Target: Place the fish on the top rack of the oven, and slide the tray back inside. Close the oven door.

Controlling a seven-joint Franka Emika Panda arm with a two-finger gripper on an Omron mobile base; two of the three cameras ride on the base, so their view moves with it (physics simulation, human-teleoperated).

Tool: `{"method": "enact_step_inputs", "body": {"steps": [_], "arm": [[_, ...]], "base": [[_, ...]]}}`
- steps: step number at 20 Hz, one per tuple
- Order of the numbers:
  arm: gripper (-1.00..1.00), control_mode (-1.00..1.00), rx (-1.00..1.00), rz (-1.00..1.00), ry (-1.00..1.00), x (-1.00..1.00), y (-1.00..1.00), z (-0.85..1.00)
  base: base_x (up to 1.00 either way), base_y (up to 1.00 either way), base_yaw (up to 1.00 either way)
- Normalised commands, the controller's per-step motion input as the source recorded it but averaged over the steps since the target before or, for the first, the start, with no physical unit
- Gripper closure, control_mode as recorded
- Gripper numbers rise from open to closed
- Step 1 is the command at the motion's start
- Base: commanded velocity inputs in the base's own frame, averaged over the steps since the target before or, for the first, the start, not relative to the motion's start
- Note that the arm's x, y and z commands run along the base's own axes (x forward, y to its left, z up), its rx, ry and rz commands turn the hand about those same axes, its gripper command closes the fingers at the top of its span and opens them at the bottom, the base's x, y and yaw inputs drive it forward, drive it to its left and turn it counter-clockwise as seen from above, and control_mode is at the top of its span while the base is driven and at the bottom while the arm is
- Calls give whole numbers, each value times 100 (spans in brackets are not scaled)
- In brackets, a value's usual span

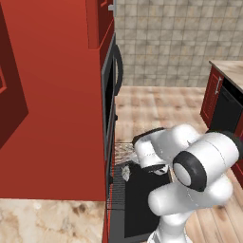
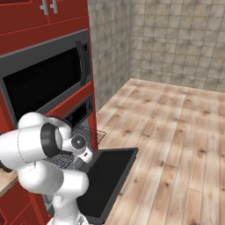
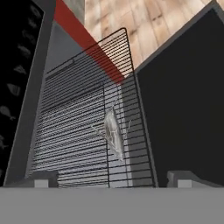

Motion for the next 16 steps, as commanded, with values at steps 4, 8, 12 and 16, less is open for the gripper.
{"method": "enact_step_inputs", "body": {"steps": [4,8,12,16], "arm": [[-100,-100,-6,-5,29,-1,-54,54],[-100,-100,-6,-7,29,-2,-39,53],[-100,-100,0,-16,21,-13,-32,42],[-100,-100,1,-22,16,-42,-33,31]], "base": [[0,0,0],[0,0,0],[0,0,0],[0,0,0]]}}
